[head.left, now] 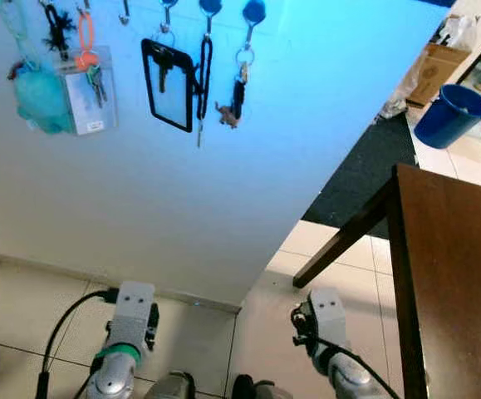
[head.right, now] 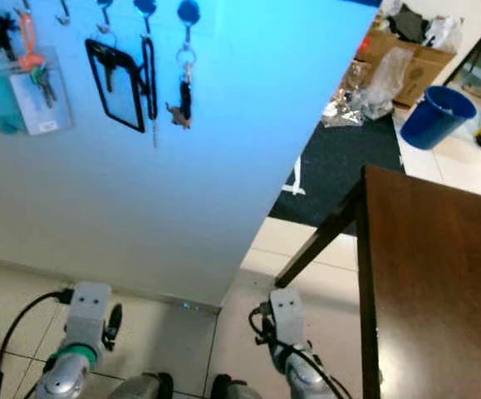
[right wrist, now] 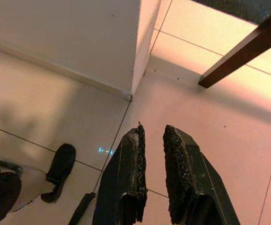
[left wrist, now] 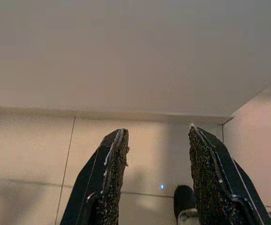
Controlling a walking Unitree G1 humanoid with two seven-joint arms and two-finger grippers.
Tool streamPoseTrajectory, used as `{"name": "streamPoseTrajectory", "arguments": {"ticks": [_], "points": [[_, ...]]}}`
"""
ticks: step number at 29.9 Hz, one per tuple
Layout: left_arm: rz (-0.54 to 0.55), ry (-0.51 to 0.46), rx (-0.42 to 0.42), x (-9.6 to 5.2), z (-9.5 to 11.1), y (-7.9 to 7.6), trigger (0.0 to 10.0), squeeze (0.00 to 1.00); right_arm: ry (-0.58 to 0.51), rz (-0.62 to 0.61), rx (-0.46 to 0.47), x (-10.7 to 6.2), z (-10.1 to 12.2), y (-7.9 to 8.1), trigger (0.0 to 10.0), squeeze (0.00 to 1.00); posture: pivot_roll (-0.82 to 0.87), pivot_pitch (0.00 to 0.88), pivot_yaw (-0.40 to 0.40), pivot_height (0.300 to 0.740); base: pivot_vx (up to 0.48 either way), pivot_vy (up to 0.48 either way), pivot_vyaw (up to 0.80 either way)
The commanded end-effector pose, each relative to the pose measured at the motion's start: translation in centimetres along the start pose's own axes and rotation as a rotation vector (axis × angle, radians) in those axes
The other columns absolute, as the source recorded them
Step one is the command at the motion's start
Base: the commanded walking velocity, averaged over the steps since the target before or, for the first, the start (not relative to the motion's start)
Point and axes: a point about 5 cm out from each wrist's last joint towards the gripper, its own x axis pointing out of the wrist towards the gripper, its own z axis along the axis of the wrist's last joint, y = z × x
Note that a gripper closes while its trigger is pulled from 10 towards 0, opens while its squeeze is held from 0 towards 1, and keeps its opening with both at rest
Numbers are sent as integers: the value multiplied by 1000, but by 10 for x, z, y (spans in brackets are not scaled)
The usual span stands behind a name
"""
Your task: Hang keys on a hook
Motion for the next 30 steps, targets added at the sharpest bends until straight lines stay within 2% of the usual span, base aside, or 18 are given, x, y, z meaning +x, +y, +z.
{"name": "streamPoseTrajectory", "arguments": {"ticks": [1, 9, 16, 21, 30], "points": [[-11, -12, 17, 1, -1, -3, 10000, 0, -13, -10, -11, 0, 0, 3, 10000, 0, 121, 97, 6, 740, 0, 0, 0], [-10, -32, 25, 6, 1, 0, 10000, 0, -29, -22, 8, 3, 5, 2, 10000, 0, 119, 93, 9, 740, 0, 0, 0], [-6, -17, 37, 7, -8, 1, 10000, 0, -19, -31, 1, 5, 5, 0, 10000, 0, 123, 80, 5, 740, 0, 0, 0], [5, 6, 49, 7, -15, 4, 10000, 0, -23, -10, -30, 6, 6, 4, 10000, 0, 129, 77, 0, 740, 0, 0, 0], [20, 2, 51, 7, -17, 8, 10000, 0, -28, -6, -35, 8, 10, 5, 10000, 0, 150, 86, -2, 740, 0, 0, 0]]}}
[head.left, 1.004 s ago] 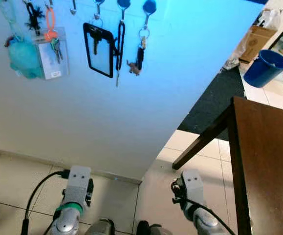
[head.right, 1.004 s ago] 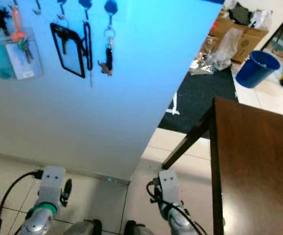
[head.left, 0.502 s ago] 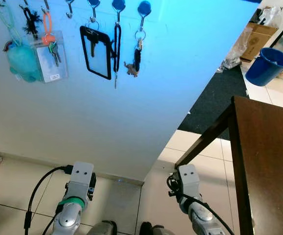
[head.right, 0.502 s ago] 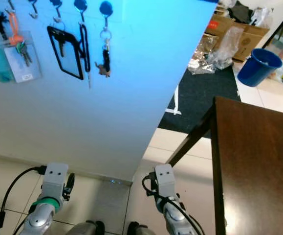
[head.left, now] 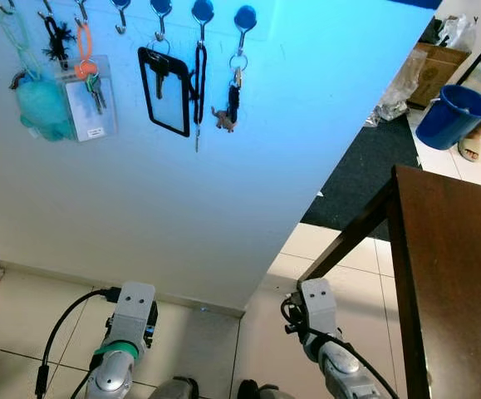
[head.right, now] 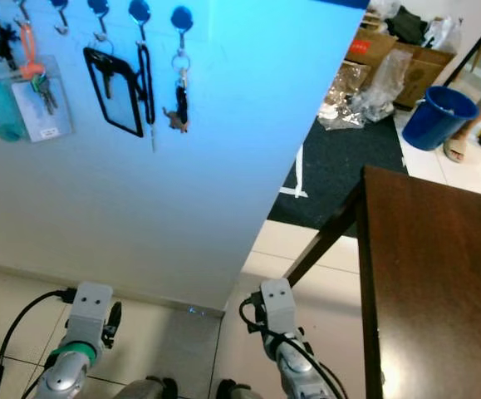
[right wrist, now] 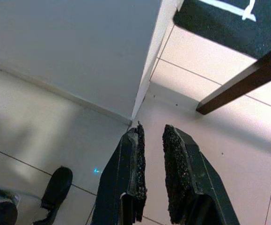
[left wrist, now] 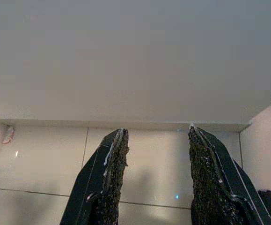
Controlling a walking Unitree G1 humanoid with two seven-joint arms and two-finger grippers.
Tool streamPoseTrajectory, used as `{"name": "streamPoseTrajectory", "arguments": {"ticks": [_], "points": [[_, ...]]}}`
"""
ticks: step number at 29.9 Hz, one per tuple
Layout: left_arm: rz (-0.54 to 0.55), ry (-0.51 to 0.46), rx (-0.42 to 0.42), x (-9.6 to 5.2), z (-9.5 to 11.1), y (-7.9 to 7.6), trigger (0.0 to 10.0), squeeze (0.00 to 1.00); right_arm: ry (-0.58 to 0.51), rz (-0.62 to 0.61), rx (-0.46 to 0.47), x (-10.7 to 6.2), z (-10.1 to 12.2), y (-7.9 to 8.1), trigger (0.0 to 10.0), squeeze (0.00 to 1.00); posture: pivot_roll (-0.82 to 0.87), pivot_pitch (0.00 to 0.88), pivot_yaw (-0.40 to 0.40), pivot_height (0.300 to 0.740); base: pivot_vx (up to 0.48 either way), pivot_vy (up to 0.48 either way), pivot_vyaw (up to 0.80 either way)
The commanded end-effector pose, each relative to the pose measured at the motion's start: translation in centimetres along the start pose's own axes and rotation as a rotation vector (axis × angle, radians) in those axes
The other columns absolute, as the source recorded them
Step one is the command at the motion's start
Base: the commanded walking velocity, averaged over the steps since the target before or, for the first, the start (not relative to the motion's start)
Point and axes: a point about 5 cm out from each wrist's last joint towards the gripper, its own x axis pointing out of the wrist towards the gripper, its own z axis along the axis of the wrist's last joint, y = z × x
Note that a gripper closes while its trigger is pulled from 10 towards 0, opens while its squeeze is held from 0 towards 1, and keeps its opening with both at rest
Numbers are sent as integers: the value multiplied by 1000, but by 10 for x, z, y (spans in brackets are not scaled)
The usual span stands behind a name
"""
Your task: Hang keys on a hook
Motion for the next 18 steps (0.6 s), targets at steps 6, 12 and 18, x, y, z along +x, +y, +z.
{"name": "streamPoseTrajectory", "arguments": {"ticks": [6, 12, 18], "points": [[-14, 28, 5, -4, -8, -2, 10000, 0, 22, 15, -7, -2, -7, 3, 10000, 0, 159, 89, 16, 740, 0, 0, 0], [-6, 20, 18, -4, -8, 1, 10000, 0, 22, 24, -12, -2, -7, 6, 10000, 0, 173, 96, 16, 740, 0, 0, 0], [2, 15, 21, -4, -8, 0, 10000, 0, 26, -7, 14, 0, -6, 3, 10000, 0, 184, 98, -1, 740, 0, 0, 0]]}}
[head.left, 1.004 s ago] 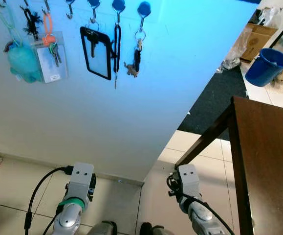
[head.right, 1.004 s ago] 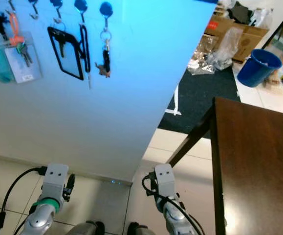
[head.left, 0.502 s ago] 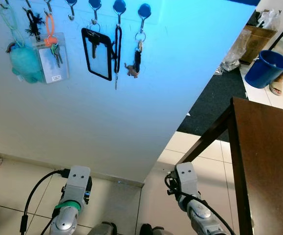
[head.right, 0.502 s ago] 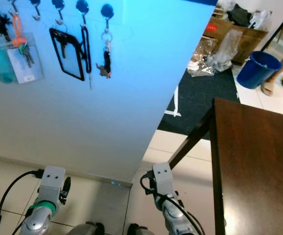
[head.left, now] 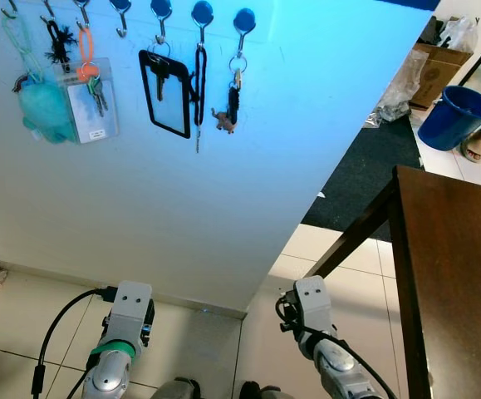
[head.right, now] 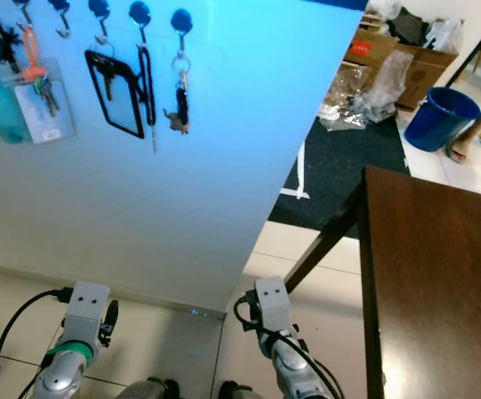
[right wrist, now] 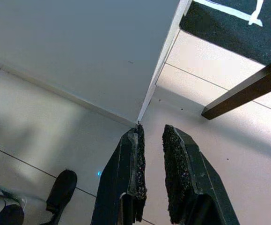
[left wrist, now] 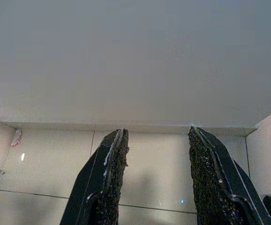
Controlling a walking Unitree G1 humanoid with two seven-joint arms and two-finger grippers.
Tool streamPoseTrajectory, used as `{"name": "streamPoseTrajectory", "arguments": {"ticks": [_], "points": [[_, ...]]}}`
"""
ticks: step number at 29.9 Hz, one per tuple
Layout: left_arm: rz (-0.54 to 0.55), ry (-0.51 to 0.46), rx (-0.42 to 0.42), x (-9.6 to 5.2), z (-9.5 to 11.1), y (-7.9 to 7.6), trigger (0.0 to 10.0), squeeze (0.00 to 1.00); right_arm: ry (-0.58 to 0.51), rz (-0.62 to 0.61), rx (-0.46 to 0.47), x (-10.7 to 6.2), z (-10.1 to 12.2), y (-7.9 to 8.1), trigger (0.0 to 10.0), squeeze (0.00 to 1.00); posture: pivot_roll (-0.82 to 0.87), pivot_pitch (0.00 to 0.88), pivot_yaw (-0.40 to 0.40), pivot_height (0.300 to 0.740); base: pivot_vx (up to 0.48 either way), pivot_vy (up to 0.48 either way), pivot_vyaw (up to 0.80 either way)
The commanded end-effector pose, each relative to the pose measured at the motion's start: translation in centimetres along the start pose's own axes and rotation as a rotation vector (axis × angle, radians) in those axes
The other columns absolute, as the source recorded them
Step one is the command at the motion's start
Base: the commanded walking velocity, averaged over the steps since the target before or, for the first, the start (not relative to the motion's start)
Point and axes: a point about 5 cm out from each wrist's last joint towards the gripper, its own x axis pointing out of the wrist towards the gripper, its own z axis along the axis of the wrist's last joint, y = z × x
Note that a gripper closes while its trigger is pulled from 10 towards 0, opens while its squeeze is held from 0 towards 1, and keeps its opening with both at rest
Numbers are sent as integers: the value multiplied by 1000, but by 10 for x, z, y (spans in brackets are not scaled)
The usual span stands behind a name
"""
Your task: Hang keys on a hook
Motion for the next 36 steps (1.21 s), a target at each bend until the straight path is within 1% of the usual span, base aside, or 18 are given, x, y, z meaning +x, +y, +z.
{"name": "streamPoseTrajectory", "arguments": {"ticks": [1, 5, 10, 14, 18, 19, 23, 27, 30, 36], "points": [[-6, 28, 13, -4, -9, -3, 10000, 0, 31, -20, 14, -2, -7, -3, 10000, 0, 184, 98, -1, 740, 0, 0, 0], [9, 26, 13, -5, -9, 1, 10000, 0, 8, 27, -30, -1, -3, 4, 10000, 0, 192, 90, 5, 740, 0, 0, 0], [24, 24, 21, -5, -9, 7, 10000, 0, -4, 7, -2, 1, 0, 4, 10000, 0, 193, 111, 2, 740, 0, 0, 0], [32, 27, 20, -9, -12, 9, 10000, 0, -21, 33, -25, 1, 2, 8, 10000, 0, 194, 121, 5, 740, 0, 0, 0], [36, 35, 24, -12, -16, 11, 10000, 0, -20, 19, -12, 0, 1, 6, 10000, 0, 192, 145, 0, 740, 0, 0, 0], [39, 39, 24, -14, -18, 11, 10000, 0, -26, 35, -25, 0, 1, 7, 10000, 0, 194, 150, -2, 740, 0, 0, 0], [42, 42, 22, -13, -17, 11, 10000, 0, -28, 41, -34, 0, 2, 7, 10000, 0, 194, 141, -4, 740, 0, 0, 0], [38, 43, 21, -12, -17, 8, 10000, 0, -25, 19, -23, 0, 3, 3, 10000, 0, 190, 142, -6, 740, 0, 0, 0], [35, 41, 20, -11, -15, 8, 10000, 0, -35, 36, -35, 1, 4, 6, 10000, 0, 187, 141, -10, 740, 0, 0, 0], [19, 23, 24, -10, -13, 7, 10000, 0, -34, 26, -25, 1, 4, 6, 10000, 0, 181, 125, -5, 740, 0, 0, 0]]}}
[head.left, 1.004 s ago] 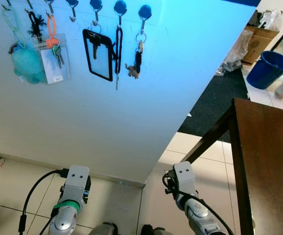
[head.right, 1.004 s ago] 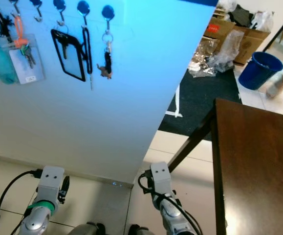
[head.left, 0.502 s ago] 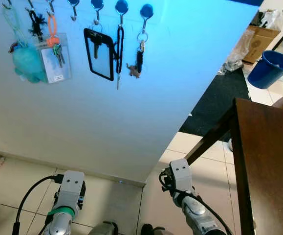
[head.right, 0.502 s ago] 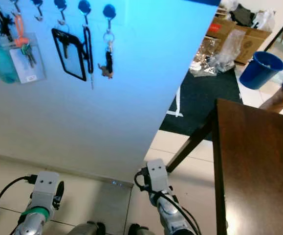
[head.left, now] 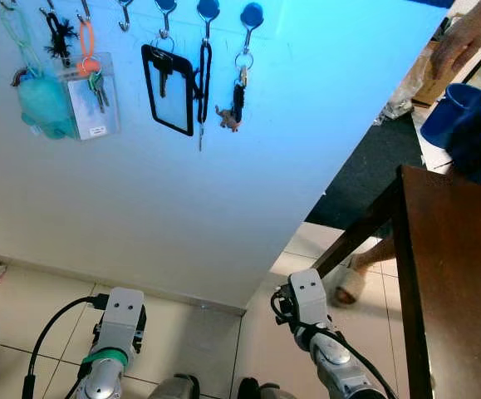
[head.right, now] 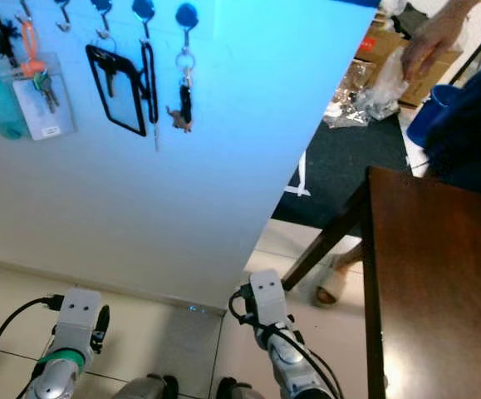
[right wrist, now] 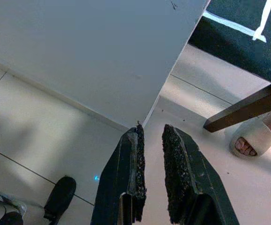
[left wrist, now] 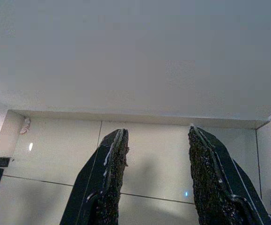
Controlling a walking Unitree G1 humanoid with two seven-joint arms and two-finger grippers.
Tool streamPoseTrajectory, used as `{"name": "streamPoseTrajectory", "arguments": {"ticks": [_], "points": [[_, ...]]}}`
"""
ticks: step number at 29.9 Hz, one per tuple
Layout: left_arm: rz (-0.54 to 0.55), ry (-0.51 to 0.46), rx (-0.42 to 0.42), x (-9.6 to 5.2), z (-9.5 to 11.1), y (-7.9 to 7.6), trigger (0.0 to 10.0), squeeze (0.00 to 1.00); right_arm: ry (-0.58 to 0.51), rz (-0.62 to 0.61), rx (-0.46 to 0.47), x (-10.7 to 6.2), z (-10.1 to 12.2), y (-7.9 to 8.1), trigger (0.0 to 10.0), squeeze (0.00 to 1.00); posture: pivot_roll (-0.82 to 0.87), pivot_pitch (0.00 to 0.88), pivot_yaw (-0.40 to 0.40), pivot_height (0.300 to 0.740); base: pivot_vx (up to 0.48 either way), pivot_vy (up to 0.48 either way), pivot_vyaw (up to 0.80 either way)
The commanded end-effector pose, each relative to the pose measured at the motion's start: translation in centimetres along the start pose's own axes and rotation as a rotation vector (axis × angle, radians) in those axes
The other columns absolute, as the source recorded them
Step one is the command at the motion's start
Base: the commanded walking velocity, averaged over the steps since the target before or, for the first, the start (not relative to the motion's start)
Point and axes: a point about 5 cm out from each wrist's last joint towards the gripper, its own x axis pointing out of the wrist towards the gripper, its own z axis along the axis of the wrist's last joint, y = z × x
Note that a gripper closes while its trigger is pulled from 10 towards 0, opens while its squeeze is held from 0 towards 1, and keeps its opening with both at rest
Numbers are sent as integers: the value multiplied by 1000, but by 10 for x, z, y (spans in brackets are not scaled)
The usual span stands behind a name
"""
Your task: Hang keys on a hook
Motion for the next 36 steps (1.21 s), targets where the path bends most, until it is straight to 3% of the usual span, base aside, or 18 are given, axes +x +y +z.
{"name": "streamPoseTrajectory", "arguments": {"ticks": [1, 8, 13, 17, 22, 24, 26, 31, 36], "points": [[-22, 0, 16, -3, -4, -3, 10000, 0, 18, 1, 3, -3, -7, 1, 10000, 0, 181, 125, -5, 740, 0, 0, 0], [-31, 3, 20, -6, -6, -6, 10000, 0, 18, 3, -4, -5, -8, 0, 10000, 0, 175, 116, -6, 740, 0, 0, 0], [-54, -23, 26, -7, -4, -11, 10000, 0, 44, -73, 62, -8, -14, -16, 10000, 0, 152, 97, -10, 740, 0, 0, 0], [-79, -47, 40, -6, 1, -13, 10000, 0, 44, -90, 53, -10, -16, -19, 10000, 0, 124, 86, 10, 740, 0, 0, 0], [-127, -87, 62, 2, 13, -19, 10000, 0, 43, -130, 71, -14, -20, -24, 10000, 0, 87, 79, 37, 740, 0, 0, 0], [-177, -127, 73, 13, 31, -25, 10000, 0, 56, -168, 92, -20, -29, -24, 10000, 0, 26, 59, 106, 740, 0, 0, 0], [-205, -147, 84, 18, 39, -28, 10000, 0, 58, -184, 105, -22, -32, -23, 10000, 0, 22, 57, 113, 740, 0, 0, 0], [-250, -169, 122, 25, 48, -29, 10000, 0, 47, -225, 136, -22, -31, -23, 10000, 0, -21, 36, 169, 740, 0, 0, 0], [-264, -172, 141, 29, 51, -26, 10000, 0, 35, -251, 151, -22, -30, -25, 10000, 0, -31, 34, 176, 740, 0, 0, 0]]}}
